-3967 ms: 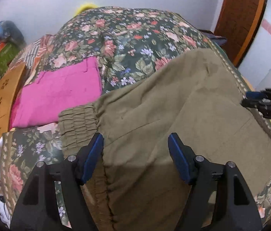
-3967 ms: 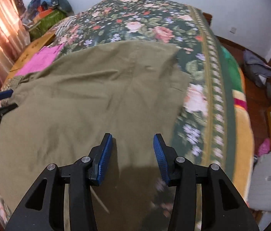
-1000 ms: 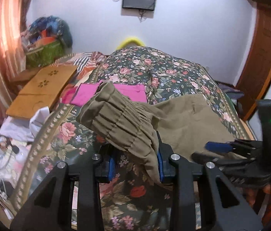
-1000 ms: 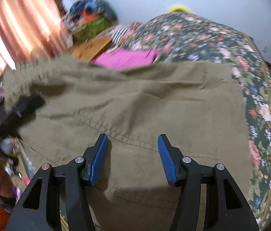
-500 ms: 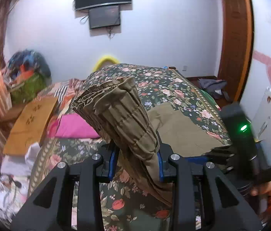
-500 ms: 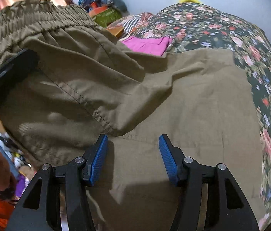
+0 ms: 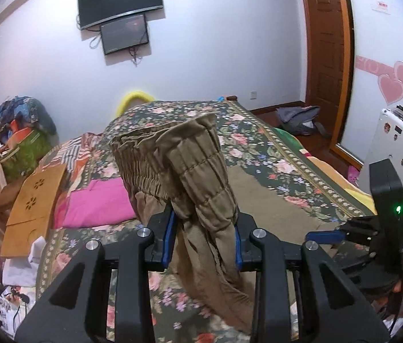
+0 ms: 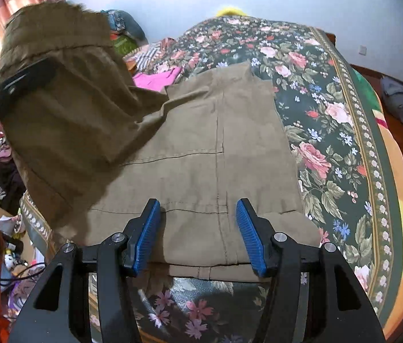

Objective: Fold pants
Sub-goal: 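Fold the held waistband over the pants with the left gripper and release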

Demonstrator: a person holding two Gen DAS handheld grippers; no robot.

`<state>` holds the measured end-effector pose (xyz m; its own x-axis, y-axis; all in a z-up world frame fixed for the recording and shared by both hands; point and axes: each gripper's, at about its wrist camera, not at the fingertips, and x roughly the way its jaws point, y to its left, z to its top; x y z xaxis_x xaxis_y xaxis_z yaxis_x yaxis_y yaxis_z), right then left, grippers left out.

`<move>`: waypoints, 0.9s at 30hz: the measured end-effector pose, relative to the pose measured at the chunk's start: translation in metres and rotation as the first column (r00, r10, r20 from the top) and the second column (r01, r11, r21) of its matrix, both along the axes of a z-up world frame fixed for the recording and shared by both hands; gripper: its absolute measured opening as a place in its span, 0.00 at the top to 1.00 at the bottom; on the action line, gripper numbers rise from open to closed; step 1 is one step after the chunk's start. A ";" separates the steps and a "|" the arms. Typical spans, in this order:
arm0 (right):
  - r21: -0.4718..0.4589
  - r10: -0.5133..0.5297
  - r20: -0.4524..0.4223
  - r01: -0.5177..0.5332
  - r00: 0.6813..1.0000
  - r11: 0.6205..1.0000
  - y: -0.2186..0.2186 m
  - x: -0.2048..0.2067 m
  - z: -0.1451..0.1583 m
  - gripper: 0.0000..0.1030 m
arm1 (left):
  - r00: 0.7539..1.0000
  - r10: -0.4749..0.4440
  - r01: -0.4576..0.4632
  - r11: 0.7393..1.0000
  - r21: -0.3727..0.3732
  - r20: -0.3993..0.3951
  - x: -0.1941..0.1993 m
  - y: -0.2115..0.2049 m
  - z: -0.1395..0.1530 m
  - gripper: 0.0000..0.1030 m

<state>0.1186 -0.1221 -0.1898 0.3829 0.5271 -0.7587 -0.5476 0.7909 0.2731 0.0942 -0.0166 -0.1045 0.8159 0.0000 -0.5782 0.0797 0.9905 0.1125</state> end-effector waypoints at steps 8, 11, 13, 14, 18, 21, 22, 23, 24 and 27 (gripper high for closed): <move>0.035 -0.035 0.008 0.035 0.999 0.999 -0.027 0.003 0.010 0.49 | 0.997 -0.064 0.062 0.997 -0.037 -0.053 0.017 -0.025 -0.005 0.74; 0.056 -0.076 -0.006 0.076 0.997 0.996 -0.046 0.005 0.009 0.49 | 0.994 -0.087 0.084 0.995 -0.049 -0.070 0.024 -0.035 -0.009 0.75; 0.046 -0.093 -0.019 0.094 0.995 0.995 -0.054 0.008 0.004 0.49 | 0.992 -0.101 0.097 0.994 -0.053 -0.079 0.026 -0.040 -0.010 0.75; 0.034 -0.101 -0.031 0.102 0.994 0.994 -0.057 0.010 -0.001 0.49 | 0.990 -0.114 0.109 0.992 -0.057 -0.085 0.028 -0.046 -0.011 0.75; 0.052 -0.107 -0.067 0.110 0.992 0.993 -0.058 0.011 -0.015 0.49 | 0.984 -0.146 0.141 0.989 -0.050 -0.103 0.035 -0.062 -0.014 0.75; 0.062 -0.102 -0.064 0.106 0.993 0.992 -0.057 0.011 -0.015 0.49 | 0.976 -0.173 0.168 0.985 -0.052 -0.130 0.040 -0.073 -0.021 0.76; 0.069 -0.100 -0.067 0.105 0.993 0.992 -0.057 0.011 -0.016 0.49 | 0.973 -0.183 0.178 0.983 -0.050 -0.141 0.042 -0.076 -0.024 0.76; 0.074 -0.099 -0.070 0.104 0.993 0.992 -0.058 0.012 -0.016 0.49 | 0.970 -0.191 0.186 0.981 -0.050 -0.152 0.043 -0.079 -0.027 0.76; 0.080 -0.098 -0.073 0.103 0.993 0.991 -0.058 0.012 -0.017 0.49 | 0.965 -0.201 0.194 0.979 -0.054 -0.168 0.045 -0.082 -0.031 0.76; 0.089 -0.096 -0.075 0.103 0.993 0.991 -0.060 0.013 -0.017 0.49 | 0.950 -0.225 0.213 0.974 -0.078 -0.217 0.050 -0.089 -0.044 0.76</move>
<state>0.1316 -0.1821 -0.2073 0.3841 0.5584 -0.7353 -0.4442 0.8099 0.3831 0.1437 -0.1054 -0.1487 0.6424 -0.1997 -0.7399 0.3120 0.9500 0.0144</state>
